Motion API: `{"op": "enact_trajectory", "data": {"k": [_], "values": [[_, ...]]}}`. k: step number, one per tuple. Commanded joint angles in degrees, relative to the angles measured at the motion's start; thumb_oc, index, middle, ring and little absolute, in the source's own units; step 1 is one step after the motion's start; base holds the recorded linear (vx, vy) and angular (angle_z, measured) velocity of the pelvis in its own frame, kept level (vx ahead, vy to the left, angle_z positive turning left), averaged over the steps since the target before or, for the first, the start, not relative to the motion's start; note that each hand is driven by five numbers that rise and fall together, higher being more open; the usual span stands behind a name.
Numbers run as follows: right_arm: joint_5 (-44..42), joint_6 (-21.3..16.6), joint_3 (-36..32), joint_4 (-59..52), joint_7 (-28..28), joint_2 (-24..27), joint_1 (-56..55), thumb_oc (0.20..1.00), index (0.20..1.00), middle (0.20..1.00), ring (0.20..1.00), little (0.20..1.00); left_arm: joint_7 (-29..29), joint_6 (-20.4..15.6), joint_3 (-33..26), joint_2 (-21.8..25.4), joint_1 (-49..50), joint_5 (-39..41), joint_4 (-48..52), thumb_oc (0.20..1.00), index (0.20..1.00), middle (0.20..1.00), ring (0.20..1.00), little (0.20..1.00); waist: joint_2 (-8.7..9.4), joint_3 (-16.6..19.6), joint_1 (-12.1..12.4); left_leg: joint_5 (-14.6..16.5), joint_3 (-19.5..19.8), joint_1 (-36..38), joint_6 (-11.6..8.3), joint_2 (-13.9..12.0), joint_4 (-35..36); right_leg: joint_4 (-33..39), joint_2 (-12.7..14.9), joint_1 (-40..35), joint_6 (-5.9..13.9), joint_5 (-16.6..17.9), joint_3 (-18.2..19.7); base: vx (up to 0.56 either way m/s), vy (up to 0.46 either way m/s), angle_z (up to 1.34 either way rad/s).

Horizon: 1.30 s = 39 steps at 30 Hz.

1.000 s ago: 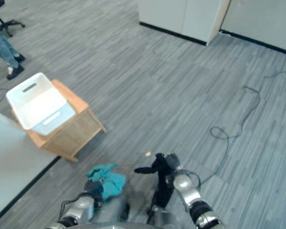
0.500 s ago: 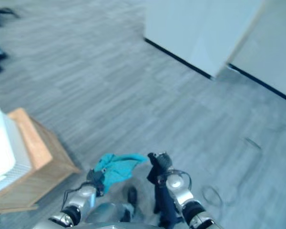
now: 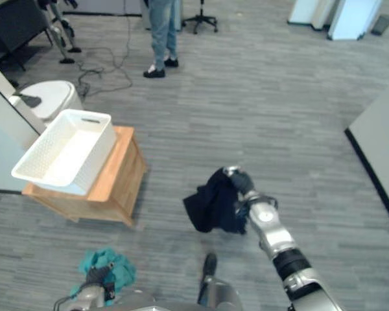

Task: Tidy up the quilt and then pick up the clothes from the bed and put them into the laundry hamper.

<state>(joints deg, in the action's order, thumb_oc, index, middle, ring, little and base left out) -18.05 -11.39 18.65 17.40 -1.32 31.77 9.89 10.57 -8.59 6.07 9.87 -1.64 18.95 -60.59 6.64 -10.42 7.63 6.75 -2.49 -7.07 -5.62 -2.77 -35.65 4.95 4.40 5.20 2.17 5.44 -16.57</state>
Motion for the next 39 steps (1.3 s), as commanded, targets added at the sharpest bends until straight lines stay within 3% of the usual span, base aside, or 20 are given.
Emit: {"op": "enact_trajectory", "data": {"k": [1, 3, 4, 6, 9, 10, 11, 12, 14, 15, 16, 18, 21, 24, 28, 29, 31, 35, 37, 39], "values": [[4.66, -1.56, 0.08, -0.51, -0.43, -3.78, 6.67, 0.200, 0.200, 0.200, 0.200, 0.200, -2.23, -3.79, 0.62, 2.34, -2.80, 3.05, 5.19, 0.200, 0.200, 0.200, 0.200, 0.200, 0.43, -1.90, 1.42, -0.79, -11.04, -3.16, 2.64, -3.01, 13.91, 0.05, 4.33, -14.05, 4.77, -8.05, -3.52, 0.32, 0.051, 0.56], [4.92, -1.74, -0.53, -0.06, -0.29, -4.24, 7.18, 0.200, 0.200, 0.200, 0.200, 0.200, -2.69, -3.72, 0.61, 2.91, -1.57, 2.68, 6.50, 0.200, 0.200, 0.200, 0.200, 0.200, 0.21, -1.26, 1.48, -2.96, -14.40, -3.34, 2.51, -4.21, 19.28, 0.05, 3.99, -15.38, 5.01, -9.36, -5.30, 0.42, 0.110, 0.44], [3.67, -2.06, -1.20, -0.11, 0.24, -5.14, 8.13, 0.200, 0.200, 0.200, 0.200, 0.200, -4.11, -3.65, 0.76, 3.46, -0.14, 3.18, 8.83, 0.200, 0.200, 0.200, 0.200, 0.200, -0.78, 0.28, 1.22, -8.46, -21.81, -2.56, 0.93, -7.56, 31.58, 0.05, 3.07, -19.14, 5.90, -12.07, -9.31, 0.44, 0.130, 0.33], [3.78, -2.09, -1.41, -0.29, 0.04, -5.05, 8.14, 0.200, 0.200, 0.200, 0.200, 0.200, -4.57, -3.82, 0.54, 3.64, 0.09, 3.44, 9.13, 0.200, 0.200, 0.200, 0.200, 0.200, -0.84, 0.95, 1.44, -9.58, -21.77, -2.12, 0.88, -7.34, 33.41, 0.05, 3.36, -20.13, 6.35, -11.60, -10.89, 0.56, 0.246, 0.89], [4.96, -1.92, -2.30, 1.71, 1.21, -7.46, 7.77, 0.200, 0.200, 0.200, 0.200, 0.200, -6.11, -4.12, 1.47, 3.74, 1.41, 3.61, 9.01, 0.200, 0.200, 0.200, 0.200, 0.200, -0.07, 2.22, 1.31, -7.90, -18.47, 0.69, 3.32, -3.13, 36.01, -8.80, 7.62, -19.76, 8.74, -8.79, -12.58, 0.45, 0.289, 1.01], [5.68, -1.70, -2.72, 1.77, 1.90, -8.30, 7.73, 0.200, 0.200, 0.200, 0.200, 0.200, -6.11, -3.91, 1.53, 3.89, 1.26, 3.46, 8.57, 0.200, 0.200, 0.200, 0.200, 0.200, 0.05, 2.24, 0.71, -6.54, -18.15, 3.18, 4.70, -1.18, 37.39, -15.90, 10.56, -18.04, 10.04, -5.99, -11.82, 0.73, 0.483, 0.54], [6.42, -1.44, -3.39, 1.38, 2.92, -9.29, 7.45, 0.200, 0.200, 0.200, 0.200, 0.200, -5.91, -3.87, 1.64, 4.27, 1.59, 3.37, 9.04, 0.200, 0.200, 0.200, 0.200, 0.200, -0.44, 1.74, -0.50, -4.87, -16.30, 7.17, 6.82, 1.38, 39.76, -26.87, 14.10, -14.73, 11.46, 0.69, -8.57, 0.57, 0.384, 0.58], [6.45, -1.44, -3.36, 1.39, 2.95, -9.32, 7.47, 0.200, 0.200, 0.200, 0.200, 0.200, -5.90, -3.85, 1.62, 4.29, 1.61, 3.37, 9.07, 0.200, 0.200, 0.200, 0.200, 0.200, -0.36, 1.72, -0.45, -4.80, -16.38, 7.19, 6.94, 1.53, 39.77, -27.18, 14.32, -14.56, 11.54, 0.61, -8.40, 0.50, 0.322, 0.68], [5.64, -1.35, -4.06, 0.75, 3.94, -10.33, 7.84, 0.200, 0.200, 0.200, 0.200, 0.200, -5.29, -4.06, 2.51, 4.56, 1.24, 3.53, 10.76, 0.200, 0.200, 0.200, 0.200, 0.200, -2.81, 0.66, -3.20, -4.17, -13.43, 9.59, 7.38, 0.28, 40.65, -33.73, 10.47, -5.89, 8.62, -1.29, -1.93, 0.26, 0.169, 1.33], [5.63, -1.34, -4.05, 0.74, 3.94, -10.31, 7.84, 0.200, 0.200, 0.200, 0.200, 0.200, -5.28, -4.05, 2.50, 4.53, 1.24, 3.52, 10.77, 0.200, 0.200, 0.200, 0.200, 0.200, -2.80, 0.76, -3.15, -4.16, -13.49, 9.47, 7.37, 0.29, 40.65, -33.91, 10.50, -5.66, 8.59, -1.37, -1.84, 0.40, 0.081, 1.45], [4.90, -1.32, -4.18, 0.21, 4.32, -10.23, 8.13, 0.200, 0.200, 0.200, 0.200, 0.200, -4.99, -4.35, 3.74, 4.75, 0.37, 3.36, 11.76, 0.200, 0.200, 0.200, 0.200, 0.200, -3.85, -0.32, -5.73, -3.84, -9.57, 10.51, 6.06, -0.09, 40.65, -29.66, 6.52, -0.78, 7.72, -4.31, 0.21, 0.45, -0.023, 0.95], [4.77, -1.70, -4.38, -0.73, 4.26, -9.44, 7.47, 0.200, 0.200, 0.200, 0.200, 0.200, -5.29, -4.57, 4.64, 5.78, -0.41, 2.78, 13.56, 0.200, 0.200, 0.200, 0.200, 0.200, -3.81, -0.71, -7.28, -2.69, -6.80, 11.96, 4.54, 0.21, 40.65, -18.14, 5.75, 0.87, 6.79, -5.65, -0.24, 0.56, -0.074, 1.35], [4.11, -1.54, -6.46, -1.61, 5.28, -8.11, 6.01, 0.200, 0.200, 0.200, 0.200, 0.200, -6.16, -4.56, 5.16, 6.81, -2.76, 2.14, 14.87, 0.200, 0.200, 0.200, 0.200, 0.200, -3.40, -0.54, -10.21, 0.14, -1.63, 15.30, 3.28, 0.66, 40.65, -2.58, 3.02, 3.15, 7.47, -2.37, 5.47, 0.60, -0.128, 1.72], [5.06, -1.45, -7.79, -1.72, 6.40, -7.73, 5.25, 0.200, 0.200, 0.200, 0.200, 0.200, -6.37, -4.63, 4.12, 7.36, -2.49, 1.75, 14.99, 0.200, 0.200, 0.200, 0.200, 0.200, -2.13, 0.11, -10.29, 3.34, -0.02, 19.10, 3.32, 1.19, 40.65, -0.51, 3.21, 2.30, 7.46, -0.94, 8.72, 0.59, -0.131, 1.43], [7.19, -1.16, -8.52, -0.70, 8.08, -7.40, 6.63, 0.200, 0.200, 0.200, 0.200, 0.200, -7.53, -4.67, 3.27, 6.97, 0.87, 3.09, 17.37, 0.200, 0.200, 0.200, 0.200, 0.200, -2.44, -0.93, -9.19, -0.22, 0.12, 15.69, -0.14, 0.85, 25.46, -0.96, 3.00, -2.30, 5.37, -1.18, 7.36, 0.39, -0.146, 0.34], [7.01, -1.12, -9.78, -0.70, 9.77, -6.56, 8.15, 0.200, 0.200, 0.200, 0.200, 0.200, -7.24, -4.74, 2.76, 7.32, 0.93, 4.89, 18.24, 0.200, 0.200, 0.200, 0.200, 0.200, 0.34, -3.70, -7.36, -4.68, -1.52, 4.02, -2.71, -0.21, 8.74, 0.05, 4.55, -5.82, 3.43, -2.77, 5.77, 0.15, -0.228, 0.50], [7.01, -1.20, -10.86, 1.06, 11.54, -5.87, 9.31, 0.200, 0.200, 0.200, 0.200, 0.200, -7.32, -4.34, 2.95, 7.25, 1.74, 5.02, 18.71, 0.200, 0.200, 0.200, 0.200, 0.200, 0.58, -3.58, -6.34, -1.07, -4.75, -1.48, -0.26, -0.43, 13.02, 0.05, 3.85, -7.30, 3.54, -4.71, 4.44, 0.32, -0.097, 0.74], [9.28, -1.23, -15.87, 3.13, 15.42, -2.68, 7.48, 0.200, 0.200, 0.200, 0.200, 0.200, -8.88, -3.69, 3.37, 6.68, 4.66, 5.79, 19.58, 0.200, 0.200, 0.200, 0.200, 0.200, -1.63, -0.69, -8.01, -2.70, -9.87, 4.85, 2.77, 0.46, 32.31, 0.05, 2.03, -8.67, 4.41, -5.80, 3.47, 0.36, 0.110, -0.13], [9.85, -1.06, -16.64, 3.11, 15.97, -1.88, 7.50, 0.200, 0.200, 0.200, 0.200, 0.200, -8.70, -3.63, 3.31, 6.81, 5.39, 5.45, 19.53, 0.200, 0.200, 0.200, 0.200, 0.200, -1.81, -0.59, -7.99, -2.96, -9.45, 6.93, 3.17, 1.19, 34.21, -1.23, 1.88, -8.82, 4.76, -5.70, 3.23, 0.23, 0.111, 0.15], [9.49, -1.70, -19.89, 1.42, 15.93, -0.66, 6.67, 0.200, 0.200, 0.200, 0.200, 0.200, -9.44, -3.09, 3.06, 8.12, 4.96, 4.52, 19.85, 0.200, 0.200, 0.200, 0.200, 0.200, -2.03, -0.51, -9.24, -3.40, -9.61, 10.42, 3.98, 1.20, 38.32, -12.04, 2.25, -5.03, 7.01, -5.27, 3.85, 0.21, 0.079, -0.16]]}}
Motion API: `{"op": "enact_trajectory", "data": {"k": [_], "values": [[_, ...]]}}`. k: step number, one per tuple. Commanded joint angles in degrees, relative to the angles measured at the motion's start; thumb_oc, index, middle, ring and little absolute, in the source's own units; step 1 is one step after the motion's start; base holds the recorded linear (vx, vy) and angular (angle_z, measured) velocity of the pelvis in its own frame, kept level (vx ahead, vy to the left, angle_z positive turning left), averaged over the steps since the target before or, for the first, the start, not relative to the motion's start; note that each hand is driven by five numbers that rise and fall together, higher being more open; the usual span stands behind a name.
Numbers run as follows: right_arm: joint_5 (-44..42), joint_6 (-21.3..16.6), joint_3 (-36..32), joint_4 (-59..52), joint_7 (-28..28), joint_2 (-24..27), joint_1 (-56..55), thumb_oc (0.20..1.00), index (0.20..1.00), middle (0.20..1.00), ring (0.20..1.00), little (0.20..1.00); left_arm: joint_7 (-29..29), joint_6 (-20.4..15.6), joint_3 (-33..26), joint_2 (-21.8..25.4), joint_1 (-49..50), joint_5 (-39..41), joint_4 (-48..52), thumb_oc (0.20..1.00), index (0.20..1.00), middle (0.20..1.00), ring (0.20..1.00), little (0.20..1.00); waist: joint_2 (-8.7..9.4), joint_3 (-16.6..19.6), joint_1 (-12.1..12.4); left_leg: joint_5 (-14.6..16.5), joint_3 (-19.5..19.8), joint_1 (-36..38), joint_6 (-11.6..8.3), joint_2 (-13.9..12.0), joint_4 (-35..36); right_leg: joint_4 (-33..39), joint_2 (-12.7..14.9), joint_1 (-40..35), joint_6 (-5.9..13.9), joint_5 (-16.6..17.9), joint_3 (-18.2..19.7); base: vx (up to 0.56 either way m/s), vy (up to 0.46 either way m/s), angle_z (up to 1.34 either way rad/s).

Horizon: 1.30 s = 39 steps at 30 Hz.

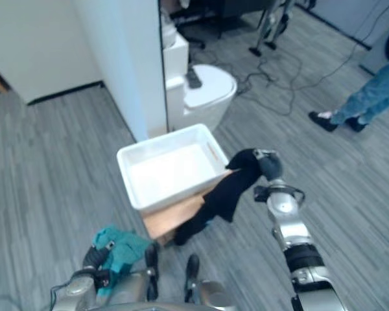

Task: Tidy up the quilt and then pick up the clothes from the bed and put them into the laundry hamper.

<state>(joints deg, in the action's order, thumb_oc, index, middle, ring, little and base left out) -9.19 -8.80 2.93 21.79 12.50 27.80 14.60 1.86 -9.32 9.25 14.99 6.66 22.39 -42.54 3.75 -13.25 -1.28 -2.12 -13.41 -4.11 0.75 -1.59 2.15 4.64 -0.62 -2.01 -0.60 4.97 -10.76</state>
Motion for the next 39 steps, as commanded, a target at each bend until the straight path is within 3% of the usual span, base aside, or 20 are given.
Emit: {"op": "enact_trajectory", "data": {"k": [1, 2, 4, 5, 7, 8, 11, 17, 19, 20, 22, 23, 24, 26, 32, 35, 39], "values": [[0.31, -4.68, -4.77, -4.08, 1.86, 3.25, 1.53, 0.200, 0.200, 0.200, 0.200, 0.200, -0.57, -2.30, -0.04, 3.35, -3.59, 0.90, 1.98, 0.200, 0.200, 0.200, 0.200, 0.200, 0.50, 2.08, -1.29, 5.49, 1.79, 8.28, -2.17, -0.51, 1.74, -15.25, 6.67, 4.56, 10.65, -4.30, 0.19, 0.13, 0.014, -0.25], [0.07, -5.05, -5.90, -5.96, 1.25, 3.69, 0.55, 0.200, 0.200, 0.200, 0.200, 0.200, -0.68, -2.25, -0.13, 3.72, -3.69, 1.02, 2.57, 0.200, 0.200, 0.200, 0.200, 0.200, 0.26, 1.90, -1.92, 5.63, 2.68, 9.14, -2.17, -0.95, 2.56, -17.10, 6.77, 6.69, 11.48, -4.63, 2.71, 0.14, -0.050, -0.11], [0.71, -5.16, -7.69, -8.64, 1.35, 4.73, -0.58, 0.200, 0.200, 0.200, 0.200, 0.200, -1.16, -2.14, -0.31, 3.93, -4.03, 0.82, 2.31, 0.200, 0.200, 0.200, 0.200, 0.200, 0.12, 1.87, -2.67, 5.87, 4.39, 9.24, -2.49, -1.82, 2.76, -13.24, 8.47, 5.96, 10.65, -5.98, 5.49, 0.16, -0.154, 0.07], [0.78, -5.14, -8.43, -10.07, 1.44, 5.04, -1.27, 0.200, 0.200, 0.200, 0.200, 0.200, -1.46, -2.07, -0.04, 3.99, -4.13, 1.01, 1.58, 0.200, 0.200, 0.200, 0.200, 0.200, 0.08, 1.73, -3.47, 5.96, 5.77, 9.28, -2.68, -2.14, 2.79, -11.23, 9.22, 6.01, 10.10, -5.64, 8.69, 0.15, -0.186, 0.36], [0.74, -5.28, -10.07, -13.22, 2.16, 5.70, -2.44, 0.200, 0.200, 0.200, 0.200, 0.200, -1.49, -1.92, 0.06, 4.04, -4.57, 1.56, 0.69, 0.200, 0.200, 0.200, 0.200, 0.200, 0.77, 1.68, -4.78, 6.30, 8.13, 9.43, -2.85, -2.08, 2.55, -9.32, 8.96, 5.22, 10.90, -4.59, 17.70, 0.12, -0.200, 0.90], [1.12, -5.36, -10.08, -15.08, 1.99, 6.03, -2.48, 0.200, 0.200, 0.200, 0.200, 0.200, -1.48, -1.89, -0.23, 3.96, -4.45, 1.63, 0.45, 0.200, 0.200, 0.200, 0.200, 0.200, 0.97, 2.02, -4.52, 6.46, 8.32, 9.38, -3.10, -2.26, 2.50, -7.93, 9.15, 4.57, 10.81, -5.09, 18.00, 0.12, -0.237, 1.10], [2.78, -5.48, -9.33, -19.87, 1.29, 6.97, 0.19, 0.200, 0.200, 0.200, 0.200, 0.200, -1.57, -1.41, -1.79, 3.51, -2.69, 2.27, 0.20, 0.200, 0.200, 0.200, 0.200, 0.200, 1.62, 3.52, -2.87, 6.17, 8.31, 9.97, -4.20, -3.65, 2.67, -3.94, 9.26, 2.18, 10.27, -5.29, 14.12, 0.14, -0.272, 0.64], [3.34, -3.29, -0.37, -28.21, -1.67, 9.23, 12.62, 0.200, 0.200, 0.200, 0.200, 0.200, 0.14, -1.42, -2.32, 2.12, -2.14, 3.99, -0.78, 0.200, 0.200, 0.200, 0.200, 0.200, 1.71, 3.79, -1.02, 2.11, 10.51, 6.73, -6.96, -7.18, 2.85, 0.36, 6.00, 1.12, 8.81, -6.62, 12.95, -0.03, -0.213, 0.22], [3.10, -2.93, 3.12, -28.79, -2.11, 10.50, 17.64, 0.200, 0.200, 0.200, 0.200, 0.200, 0.49, -1.68, -2.15, 1.79, -2.58, 4.89, -0.36, 0.200, 0.200, 0.200, 0.200, 0.200, 1.71, 3.99, -0.41, 2.11, 9.95, 6.03, -7.08, -7.16, 2.85, 0.36, 6.14, 1.49, 8.85, -6.49, 12.26, -0.13, -0.099, -0.18], [3.38, -2.59, 4.39, -29.56, -2.15, 11.99, 20.63, 0.200, 0.200, 0.200, 0.200, 0.200, 0.48, -1.85, -2.03, 2.12, -2.83, 5.36, 0.07, 0.200, 0.200, 0.200, 0.200, 0.200, 1.96, 3.92, -0.15, 2.41, 9.25, 6.47, -6.61, -6.65, 2.85, 0.36, 6.43, 1.72, 8.82, -6.20, 11.83, -0.18, -0.098, -0.07], [4.74, -1.19, 7.74, -29.28, -1.75, 14.87, 29.83, 0.200, 0.200, 0.200, 0.200, 0.200, 0.64, -1.70, -1.33, 3.14, -4.81, 5.72, 0.38, 0.200, 0.200, 0.200, 0.200, 0.200, 3.35, 2.75, -0.61, 6.68, 5.17, 6.47, -5.51, -4.18, -5.55, 0.36, 7.75, 1.74, 8.09, -5.64, 10.39, -0.21, -0.079, 0.07], [4.72, -1.24, 7.95, -29.08, -1.70, 14.88, 30.20, 0.200, 0.200, 0.200, 0.200, 0.200, 0.63, -1.70, -1.47, 3.07, -4.94, 5.71, 0.35, 0.200, 0.200, 0.200, 0.200, 0.200, 3.35, 2.81, -0.76, 6.70, 5.20, 5.96, -5.49, -4.15, -5.96, 0.36, 7.81, 2.05, 8.09, -5.47, 10.41, -0.15, 0.011, 0.11], [5.97, 0.15, 9.81, -28.70, -2.31, 16.94, 35.45, 0.200, 0.200, 0.200, 0.200, 0.200, 0.23, -0.75, -0.66, 3.44, -5.19, 5.52, 0.00, 0.200, 0.200, 0.200, 0.200, 0.200, 2.99, 4.01, -2.24, 7.80, -0.31, 7.84, -5.30, -4.49, -4.80, 0.36, 7.69, 2.49, 7.85, -5.44, 8.51, -0.07, 0.075, 0.46], [4.44, 0.68, 11.19, -28.81, -3.24, 16.12, 38.78, 0.200, 0.200, 0.200, 0.200, 0.200, -0.58, -0.06, 0.16, 3.01, -4.93, 5.08, -1.28, 0.200, 0.200, 0.200, 0.200, 0.200, 1.62, 5.56, -3.33, 6.25, -1.67, 10.51, -5.79, -5.16, 0.01, 0.36, 7.19, 2.27, 7.88, -5.02, 7.43, -0.03, 0.111, 0.68], [-1.58, -0.05, 16.48, -18.96, -2.85, 13.26, 50.03, 0.200, 0.200, 0.200, 0.200, 0.200, 3.15, -0.13, 3.36, -0.05, -12.39, 2.53, -10.71, 0.200, 0.200, 0.200, 0.200, 0.200, 2.62, 8.25, -4.30, 5.49, -0.82, 11.94, -6.02, -5.82, 2.85, 0.36, 7.43, 0.83, 7.98, -4.16, 6.16, 0.01, 0.023, 0.31], [-4.38, -0.66, 19.87, -8.79, -0.88, 11.55, 60.37, 0.200, 0.200, 0.200, 0.200, 0.200, 5.03, -0.12, 4.94, -1.05, -14.43, 2.56, -15.47, 0.200, 0.200, 0.200, 0.200, 0.200, 3.67, 9.79, -3.01, 5.16, 0.10, 11.38, -6.34, -5.90, 2.85, 0.36, 7.79, 0.33, 8.33, -3.92, 5.41, -0.02, 0.027, 0.11], [-5.41, -1.22, 22.00, -3.11, -0.03, 11.02, 65.21, 0.200, 0.200, 0.200, 0.200, 0.200, 5.74, -0.32, 5.56, -1.52, -15.61, 2.73, -17.42, 0.200, 0.200, 0.200, 0.200, 0.200, 4.08, 10.11, -2.43, 5.03, 0.91, 10.97, -6.30, -5.68, 2.85, 0.36, 8.19, 0.03, 8.49, -3.81, 4.97, -0.01, 0.029, 0.09]]}}
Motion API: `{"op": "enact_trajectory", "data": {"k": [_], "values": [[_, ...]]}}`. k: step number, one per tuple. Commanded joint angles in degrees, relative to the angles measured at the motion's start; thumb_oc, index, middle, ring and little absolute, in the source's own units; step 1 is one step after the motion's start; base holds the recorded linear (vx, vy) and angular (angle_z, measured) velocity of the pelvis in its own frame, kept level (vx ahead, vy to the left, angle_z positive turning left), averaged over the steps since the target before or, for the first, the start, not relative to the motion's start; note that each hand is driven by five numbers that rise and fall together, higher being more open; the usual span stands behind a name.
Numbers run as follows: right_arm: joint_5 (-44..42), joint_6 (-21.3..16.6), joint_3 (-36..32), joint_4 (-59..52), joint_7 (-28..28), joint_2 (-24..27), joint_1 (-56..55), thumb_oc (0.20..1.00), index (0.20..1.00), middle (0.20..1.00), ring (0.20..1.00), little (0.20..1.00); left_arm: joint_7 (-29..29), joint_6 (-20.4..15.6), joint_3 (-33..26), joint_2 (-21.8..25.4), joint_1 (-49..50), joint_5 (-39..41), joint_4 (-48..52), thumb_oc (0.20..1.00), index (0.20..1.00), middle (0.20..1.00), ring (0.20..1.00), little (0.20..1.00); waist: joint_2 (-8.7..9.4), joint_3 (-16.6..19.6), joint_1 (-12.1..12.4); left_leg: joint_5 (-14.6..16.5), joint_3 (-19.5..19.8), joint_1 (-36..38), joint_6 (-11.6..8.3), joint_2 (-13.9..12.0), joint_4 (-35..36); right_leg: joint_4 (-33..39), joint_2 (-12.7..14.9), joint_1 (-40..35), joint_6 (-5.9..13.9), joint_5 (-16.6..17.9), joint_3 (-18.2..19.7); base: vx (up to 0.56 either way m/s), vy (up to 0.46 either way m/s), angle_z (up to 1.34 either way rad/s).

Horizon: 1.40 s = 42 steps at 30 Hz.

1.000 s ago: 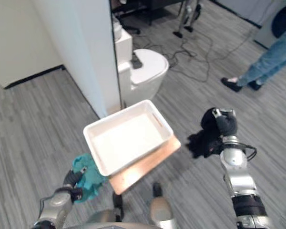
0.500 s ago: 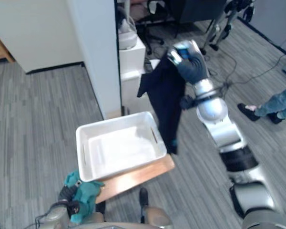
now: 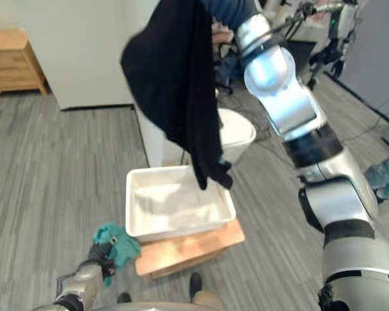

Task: Tidy up the quilt and then pick up the clothes from the bed and put them into the laundry hamper.

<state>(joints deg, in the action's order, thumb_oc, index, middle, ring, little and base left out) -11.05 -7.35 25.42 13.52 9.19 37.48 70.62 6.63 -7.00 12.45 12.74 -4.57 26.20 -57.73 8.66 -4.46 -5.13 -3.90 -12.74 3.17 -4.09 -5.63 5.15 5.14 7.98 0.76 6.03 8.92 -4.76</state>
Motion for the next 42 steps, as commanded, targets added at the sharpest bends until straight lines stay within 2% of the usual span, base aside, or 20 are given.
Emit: {"op": "enact_trajectory", "data": {"k": [1, 8, 14, 19, 20, 25, 26, 27, 29, 34, 36, 40, 42], "values": [[-3.87, -2.77, -0.11, 7.02, 3.53, 0.87, 10.40, 0.200, 0.200, 0.200, 0.200, 0.200, 1.23, -2.75, 2.67, 0.60, -4.78, -0.97, -2.84, 0.200, 0.200, 0.200, 0.200, 0.200, -0.73, 1.40, 1.62, 6.79, 0.44, 3.63, -1.45, -1.57, -0.15, -0.14, -0.34, -2.83, 1.93, -7.69, -1.10, 0.01, 0.020, 0.10], [-4.46, -2.74, 2.18, 14.48, 3.80, -1.38, 13.78, 0.200, 0.200, 0.200, 0.200, 0.200, 2.11, -2.79, 3.85, -0.71, -6.23, -0.52, -5.07, 0.200, 0.200, 0.200, 0.200, 0.200, -0.31, 2.02, 2.95, 6.59, 1.51, 2.93, -1.47, -1.23, -0.15, -0.14, 0.09, -2.96, 2.24, -7.72, -1.43, 0.01, 0.022, 0.09], [-2.43, -2.10, 2.24, 13.87, 1.24, -5.22, 4.51, 0.200, 0.200, 0.200, 0.200, 0.200, 2.39, -3.87, 3.53, -0.57, -6.18, -1.94, -5.04, 0.200, 0.200, 0.200, 0.200, 0.200, -0.60, 1.07, 3.38, 6.47, 1.71, 2.62, -1.37, -1.17, -0.15, -0.14, 0.11, -2.62, 2.29, -7.76, -1.12, 0.01, -0.007, 0.02], [3.69, -0.05, 2.24, 11.68, -0.79, -8.55, -5.59, 0.200, 0.200, 0.200, 0.200, 0.200, 1.58, -4.81, 2.93, -0.15, -2.98, -3.22, -0.22, 0.200, 0.200, 0.200, 0.200, 0.200, -1.01, -0.65, 4.46, 6.22, 2.14, 2.11, -1.24, -1.35, -0.15, -0.14, 0.23, -2.34, 2.15, -7.89, -1.45, -0.03, -0.038, 0.00], [5.33, 0.13, 2.71, 11.31, -1.56, -10.52, -9.39, 0.200, 0.200, 0.200, 0.200, 0.200, 1.89, -5.25, 2.88, -0.13, -2.65, -3.01, 1.53, 0.200, 0.200, 0.200, 0.200, 0.200, -1.27, -1.27, 4.58, 6.08, 2.05, 1.89, -1.22, -1.44, -0.15, -0.14, 0.30, -2.11, 2.17, -7.78, -1.39, -0.04, -0.046, 0.09], [21.77, -0.71, 7.87, 15.64, -1.24, -17.59, -22.96, 0.200, 0.200, 0.200, 0.200, 0.200, 3.16, -7.80, 3.30, 0.81, -1.24, -3.83, 12.70, 0.200, 0.200, 0.200, 0.200, 0.200, -3.18, -3.95, 4.67, 5.64, 1.76, 1.47, -1.33, -1.88, -0.15, -0.14, 0.30, -1.50, 2.18, -7.83, -1.23, -0.05, -0.072, 0.02], [25.08, -0.64, 9.21, 16.17, -1.01, -17.46, -22.88, 0.319, 0.319, 0.319, 0.319, 0.319, 3.45, -8.27, 3.61, 1.16, -1.13, -4.29, 14.35, 0.200, 0.200, 0.200, 0.200, 0.200, -3.39, -4.08, 4.62, 5.65, 1.73, 1.59, -1.35, -1.91, -0.15, -0.14, 0.26, -1.66, 2.14, -7.99, -1.14, 0.00, -0.047, -0.05], [28.84, -0.45, 10.67, 16.95, -0.45, -18.31, -23.02, 1.000, 1.000, 1.000, 1.000, 1.000, 3.87, -8.76, 3.83, 1.39, -0.91, -4.88, 16.48, 0.200, 0.200, 0.200, 0.200, 0.200, -3.64, -4.30, 4.60, 5.71, 1.63, 1.85, -1.40, -2.00, -0.15, -0.14, 0.23, -1.92, 2.08, -8.14, -1.08, 0.00, -0.042, -0.06], [34.04, 0.09, 12.26, 18.74, 0.38, -19.91, -23.42, 1.000, 1.000, 1.000, 1.000, 1.000, 4.67, -9.84, 4.07, 2.59, -0.28, -5.79, 21.21, 0.200, 0.200, 0.200, 0.200, 0.200, -4.11, -4.57, 4.52, 5.80, 1.52, 2.27, -1.51, -2.17, -0.15, -0.14, 0.23, -2.33, 2.07, -8.35, -1.02, -0.01, -0.038, -0.07], [36.71, 1.78, 12.08, 23.70, 2.07, -22.74, -24.79, 1.000, 1.000, 1.000, 1.000, 1.000, 5.03, -10.14, 4.10, 5.69, -1.79, -7.41, 29.60, 0.200, 0.200, 0.200, 0.200, 0.200, -5.31, -4.33, 3.45, 6.16, 0.97, 3.27, -1.47, -2.22, -0.15, -0.14, 0.34, -2.96, 2.01, -8.68, -0.65, 0.00, -0.014, -0.04], [38.67, 2.00, 11.67, 23.55, 2.37, -21.89, -26.51, 1.000, 1.000, 1.000, 1.000, 1.000, 4.89, -10.10, 4.22, 7.45, -3.24, -10.02, 32.77, 0.200, 0.200, 0.200, 0.200, 0.200, -5.85, -3.66, 2.52, 6.56, 0.51, 4.08, -1.47, -2.18, -0.15, -0.14, 0.43, -3.42, 2.01, -8.80, -0.53, 0.04, -0.006, -0.06], [40.01, 2.27, 11.49, 22.44, 1.71, -21.01, -27.57, 1.000, 1.000, 1.000, 1.000, 1.000, 3.95, -10.10, 3.97, 8.30, -4.56, -9.33, 35.63, 0.200, 0.200, 0.200, 0.200, 0.200, -6.14, -3.18, 1.82, 6.72, 0.24, 4.60, -1.50, -2.17, -0.15, -0.14, 0.42, -3.71, 1.98, -8.83, -0.35, 0.03, -0.010, -0.08], [41.70, 3.00, 10.97, 21.92, 1.04, -19.97, -29.12, 1.000, 1.000, 1.000, 1.000, 1.000, 2.23, -9.58, 5.85, 8.78, -6.62, -11.13, 39.12, 0.200, 0.200, 0.200, 0.200, 0.200, -6.51, -2.79, 0.62, 7.05, -0.39, 5.24, -1.42, -2.19, -0.15, -0.14, 0.46, -3.91, 2.06, -8.86, 0.13, 0.01, -0.014, -0.04]]}}
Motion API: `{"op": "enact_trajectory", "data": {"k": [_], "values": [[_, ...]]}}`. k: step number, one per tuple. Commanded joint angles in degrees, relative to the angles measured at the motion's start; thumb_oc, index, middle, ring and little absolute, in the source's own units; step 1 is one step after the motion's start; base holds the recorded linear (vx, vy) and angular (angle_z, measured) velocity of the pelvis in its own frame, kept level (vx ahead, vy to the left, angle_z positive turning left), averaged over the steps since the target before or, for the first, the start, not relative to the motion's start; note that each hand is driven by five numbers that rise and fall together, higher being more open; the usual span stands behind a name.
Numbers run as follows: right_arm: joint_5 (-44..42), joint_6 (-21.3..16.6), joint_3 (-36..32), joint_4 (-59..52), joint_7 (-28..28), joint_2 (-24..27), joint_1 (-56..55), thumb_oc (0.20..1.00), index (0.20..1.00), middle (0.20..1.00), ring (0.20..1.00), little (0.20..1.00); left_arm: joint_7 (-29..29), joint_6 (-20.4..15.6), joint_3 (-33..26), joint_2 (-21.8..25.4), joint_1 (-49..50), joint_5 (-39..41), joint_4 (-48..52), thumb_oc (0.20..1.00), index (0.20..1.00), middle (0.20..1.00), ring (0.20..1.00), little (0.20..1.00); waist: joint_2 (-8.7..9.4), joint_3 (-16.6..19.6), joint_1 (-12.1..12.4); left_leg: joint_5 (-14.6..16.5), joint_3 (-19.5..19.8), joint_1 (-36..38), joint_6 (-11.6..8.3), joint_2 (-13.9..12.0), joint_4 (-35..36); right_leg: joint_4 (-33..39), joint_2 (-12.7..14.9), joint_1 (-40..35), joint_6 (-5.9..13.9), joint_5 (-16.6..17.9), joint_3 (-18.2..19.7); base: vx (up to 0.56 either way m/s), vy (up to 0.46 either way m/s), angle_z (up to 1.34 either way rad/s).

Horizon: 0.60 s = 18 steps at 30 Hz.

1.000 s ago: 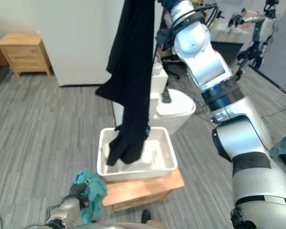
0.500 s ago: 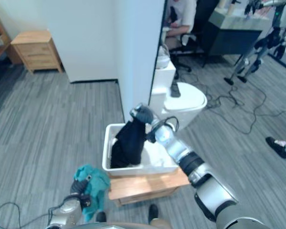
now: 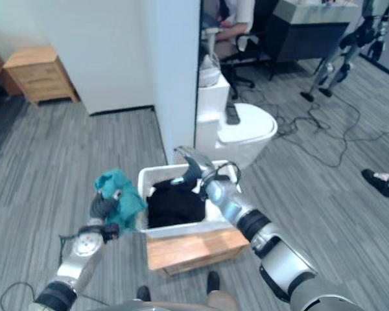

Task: Tidy up the quilt and then pick up the clothes from the bed and put them into the laundry hamper.

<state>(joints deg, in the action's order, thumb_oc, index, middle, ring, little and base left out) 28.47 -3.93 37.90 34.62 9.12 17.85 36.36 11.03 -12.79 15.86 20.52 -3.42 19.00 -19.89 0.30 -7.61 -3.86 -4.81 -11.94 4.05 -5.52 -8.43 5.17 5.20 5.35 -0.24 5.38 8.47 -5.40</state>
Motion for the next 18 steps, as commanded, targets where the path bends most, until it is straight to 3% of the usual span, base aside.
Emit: {"op": "enact_trajectory", "data": {"k": [1, 4, 5, 6, 7, 10, 18], "values": [[2.13, -0.40, -1.83, 0.13, 0.65, -0.21, 4.45, 1.000, 1.000, 1.000, 1.000, 1.000, -2.50, -3.72, 3.18, 1.05, -8.51, -5.29, 2.26, 0.200, 0.200, 0.200, 0.200, 0.200, 1.73, 0.58, -1.36, 8.11, -1.57, 4.63, 0.05, 0.62, -0.17, -0.20, 3.11, -2.91, 2.76, -8.40, 1.04, 0.01, -0.009, -0.12], [1.23, -0.57, -2.63, -2.05, -0.13, 0.45, 2.60, 1.000, 1.000, 1.000, 1.000, 1.000, -2.71, -3.82, 3.80, 1.17, -9.82, -6.18, 4.65, 0.200, 0.200, 0.200, 0.200, 0.200, 1.47, 0.82, -2.18, 8.31, -2.18, 5.03, 0.09, 0.56, -0.17, -0.20, 3.13, -2.83, 2.84, -8.26, 1.57, 0.01, -0.004, -0.19], [-0.60, -0.92, -4.76, -5.39, -1.29, 3.07, 0.88, 1.000, 1.000, 1.000, 1.000, 1.000, -7.40, -3.21, -0.59, 5.78, -12.15, -0.66, 10.90, 0.200, 0.200, 0.200, 0.200, 0.200, 0.74, 1.02, -2.74, 8.37, -2.73, 5.41, 0.07, 0.57, -0.17, -0.20, 3.13, -2.79, 3.01, -8.23, 1.95, 0.01, 0.014, -0.25], [-2.31, -1.66, -6.69, -8.89, -1.59, 4.88, -1.71, 1.000, 1.000, 1.000, 1.000, 1.000, -9.93, -3.37, -1.96, 9.43, -10.67, -0.31, 11.29, 0.200, 0.200, 0.200, 0.200, 0.200, 0.33, 0.98, -3.19, 8.39, -2.96, 5.37, 0.07, 0.60, -0.17, -0.20, 3.27, -2.60, 3.12, -8.03, 2.00, 0.01, 0.014, -0.23], [-2.08, -1.44, -8.09, -10.84, -2.67, 6.28, -3.76, 1.000, 1.000, 1.000, 1.000, 1.000, -11.88, -3.73, -2.20, 10.39, -9.32, 0.65, 11.03, 0.200, 0.200, 0.200, 0.200, 0.200, 0.24, 1.21, -3.60, 8.44, -3.07, 5.50, 0.04, 0.67, -0.17, -0.20, 3.33, -2.58, 3.26, -7.98, 2.11, 0.01, 0.005, -0.20], [-2.22, -2.58, -7.18, -15.22, -5.02, 6.16, -7.16, 1.000, 1.000, 1.000, 1.000, 1.000, -11.03, -3.27, -1.56, 7.94, -12.33, 1.73, 4.75, 0.200, 0.200, 0.200, 0.200, 0.200, -0.49, 1.48, -6.46, 8.77, -5.06, 6.27, 0.11, 0.86, -0.17, -0.20, 3.30, -1.76, 3.45, -7.51, 4.08, 0.02, -0.002, -0.17], [-3.41, -3.27, -4.81, -18.51, -5.58, 6.69, -5.88, 1.000, 1.000, 1.000, 1.000, 1.000, -6.37, -1.09, 1.20, 1.79, -19.53, 1.92, -4.71, 0.200, 0.200, 0.200, 0.200, 0.200, -2.44, 0.48, -9.93, 8.82, -8.23, 5.90, 0.18, 1.39, -0.17, -0.20, 3.37, 1.24, 4.08, -6.38, 7.07, -0.01, 0.007, -0.33]]}}
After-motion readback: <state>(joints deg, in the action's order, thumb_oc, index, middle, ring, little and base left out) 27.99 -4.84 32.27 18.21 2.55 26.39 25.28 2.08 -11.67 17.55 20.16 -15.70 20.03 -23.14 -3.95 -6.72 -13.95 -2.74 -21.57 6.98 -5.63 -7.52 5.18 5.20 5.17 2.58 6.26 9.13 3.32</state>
